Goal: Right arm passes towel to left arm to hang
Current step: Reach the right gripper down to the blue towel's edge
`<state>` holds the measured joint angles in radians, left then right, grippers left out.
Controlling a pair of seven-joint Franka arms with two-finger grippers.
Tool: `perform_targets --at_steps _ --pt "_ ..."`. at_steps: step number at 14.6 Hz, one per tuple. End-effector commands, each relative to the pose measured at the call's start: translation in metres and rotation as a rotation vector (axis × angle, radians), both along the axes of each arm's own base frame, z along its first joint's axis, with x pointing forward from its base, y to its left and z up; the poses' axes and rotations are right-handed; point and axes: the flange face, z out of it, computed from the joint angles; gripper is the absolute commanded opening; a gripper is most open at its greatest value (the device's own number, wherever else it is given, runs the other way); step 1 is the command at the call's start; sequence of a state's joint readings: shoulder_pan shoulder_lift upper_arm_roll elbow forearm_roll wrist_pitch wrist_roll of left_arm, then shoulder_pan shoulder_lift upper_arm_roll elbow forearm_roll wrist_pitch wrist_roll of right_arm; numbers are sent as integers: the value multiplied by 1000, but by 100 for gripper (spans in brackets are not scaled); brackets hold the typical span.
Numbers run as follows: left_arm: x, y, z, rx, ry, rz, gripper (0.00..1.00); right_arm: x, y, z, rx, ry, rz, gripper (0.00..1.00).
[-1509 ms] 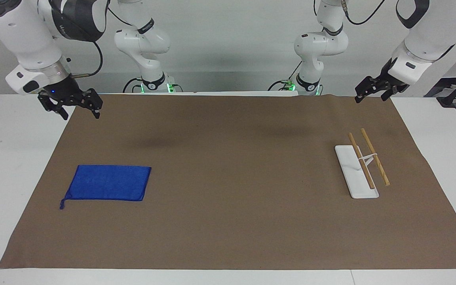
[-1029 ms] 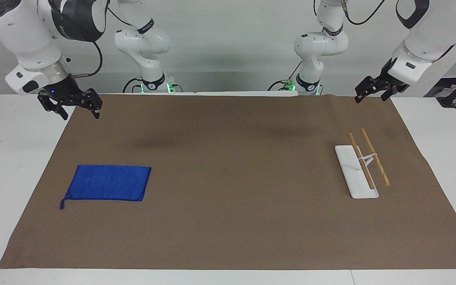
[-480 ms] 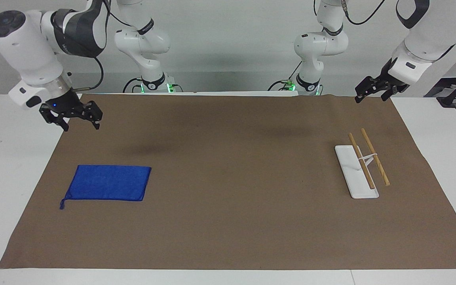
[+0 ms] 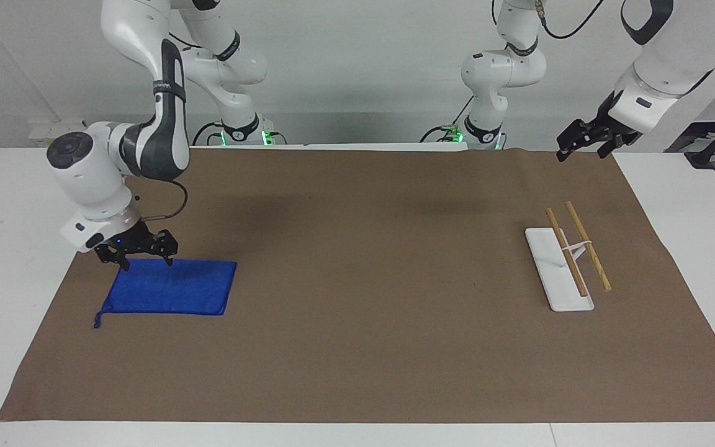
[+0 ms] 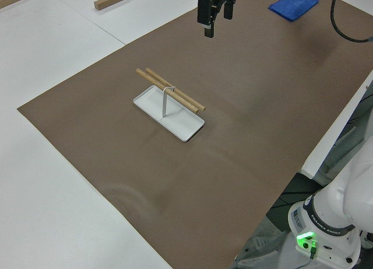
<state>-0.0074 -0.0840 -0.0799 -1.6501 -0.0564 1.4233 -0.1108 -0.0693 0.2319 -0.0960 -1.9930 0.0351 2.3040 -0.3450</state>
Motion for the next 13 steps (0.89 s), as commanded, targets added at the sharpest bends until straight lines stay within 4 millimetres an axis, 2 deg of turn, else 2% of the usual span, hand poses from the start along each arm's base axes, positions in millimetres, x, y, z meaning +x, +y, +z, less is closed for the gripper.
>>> perform_targets --at_steps 1,5,10,11,12,13 --pt "-5 3 2 -10 -13 4 100 -4 -24 -28 41 -7 33 100" --pt "-5 3 2 -10 -13 4 100 -16 -31 -61 19 -50 35 100" --pt "-5 3 2 -10 -13 4 100 -19 -32 -69 17 -49 32 99" --pt "-5 3 2 -10 -13 4 100 -20 -32 -75 18 -40 32 97" --pt "-5 3 2 -10 -13 4 100 -19 -32 -75 16 -44 33 83" --pt "-5 3 2 -10 -13 4 100 -19 -33 -75 15 -43 41 57"
